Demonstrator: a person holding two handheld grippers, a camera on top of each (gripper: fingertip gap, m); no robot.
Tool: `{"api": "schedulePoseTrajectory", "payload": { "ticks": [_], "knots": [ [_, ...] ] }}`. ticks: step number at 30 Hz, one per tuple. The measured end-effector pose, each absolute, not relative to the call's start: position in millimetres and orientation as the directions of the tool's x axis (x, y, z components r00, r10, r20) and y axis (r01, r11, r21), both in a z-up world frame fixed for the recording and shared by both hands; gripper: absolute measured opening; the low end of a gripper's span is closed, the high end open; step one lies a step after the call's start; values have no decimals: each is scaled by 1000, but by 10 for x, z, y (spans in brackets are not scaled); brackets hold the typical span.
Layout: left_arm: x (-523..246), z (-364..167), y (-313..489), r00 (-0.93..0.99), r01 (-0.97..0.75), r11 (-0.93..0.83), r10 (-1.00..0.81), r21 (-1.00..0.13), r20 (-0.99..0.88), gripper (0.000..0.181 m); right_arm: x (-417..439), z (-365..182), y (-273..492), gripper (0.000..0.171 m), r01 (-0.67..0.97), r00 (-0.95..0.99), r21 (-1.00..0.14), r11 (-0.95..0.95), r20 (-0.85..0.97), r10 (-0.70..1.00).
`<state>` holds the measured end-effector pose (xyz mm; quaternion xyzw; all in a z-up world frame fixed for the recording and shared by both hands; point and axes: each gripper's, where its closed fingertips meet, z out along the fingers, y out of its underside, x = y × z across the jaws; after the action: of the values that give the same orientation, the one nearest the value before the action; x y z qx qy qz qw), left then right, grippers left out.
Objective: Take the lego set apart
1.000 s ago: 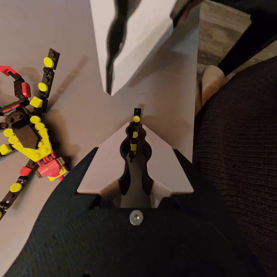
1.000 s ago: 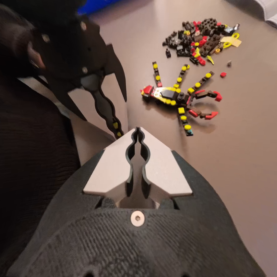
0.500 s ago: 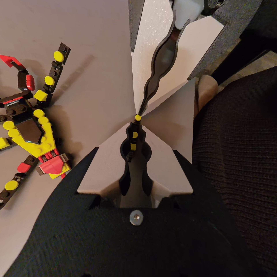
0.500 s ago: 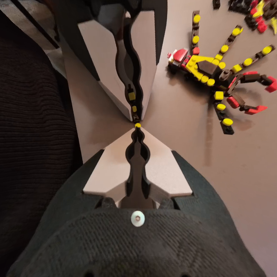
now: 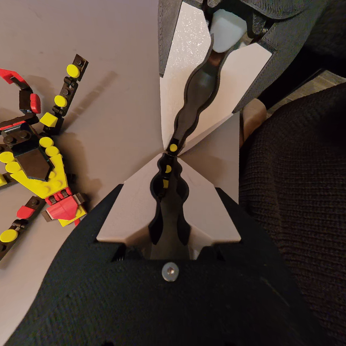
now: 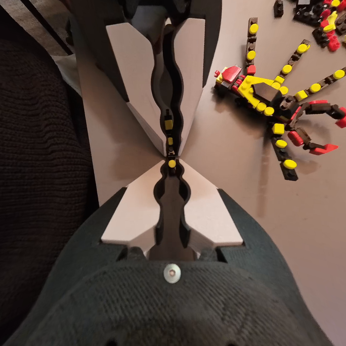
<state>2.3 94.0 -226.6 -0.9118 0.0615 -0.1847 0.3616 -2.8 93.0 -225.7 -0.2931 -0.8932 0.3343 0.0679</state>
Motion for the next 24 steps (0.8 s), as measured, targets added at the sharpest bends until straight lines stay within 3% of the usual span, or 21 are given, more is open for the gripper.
{"api": "schedulePoseTrajectory", "payload": {
  "ticks": [9,18,20,21,22,23,24],
  "knots": [
    [33,-2266,947,931,8,-737,-242,-676,275,6,-30,-2217,916,6,399,-845,-616,679,40,534],
    [-11,-2229,955,933,30,-720,-228,-693,278,6,-87,-2135,892,5,416,-827,-659,626,13,562],
    [-46,-2114,972,888,173,-690,-200,-703,414,3,-136,-1981,852,5,420,-813,-728,542,-35,582],
    [-10,-2052,994,838,256,-674,-203,-693,507,0,-156,-1629,684,4,393,-818,-848,354,-147,556],
    [65,-2013,1026,800,298,-664,-219,-686,559,0,-176,-1340,593,3,419,-811,-886,200,-265,522],
    [59,-1995,1067,817,300,-644,-208,-704,538,0,-248,-1410,652,3,421,-793,-866,269,-208,572],
    [-11,-1969,1085,849,289,-628,-181,-722,497,0,-346,-1502,820,2,350,-760,-851,392,-13,650]
  ]
}}
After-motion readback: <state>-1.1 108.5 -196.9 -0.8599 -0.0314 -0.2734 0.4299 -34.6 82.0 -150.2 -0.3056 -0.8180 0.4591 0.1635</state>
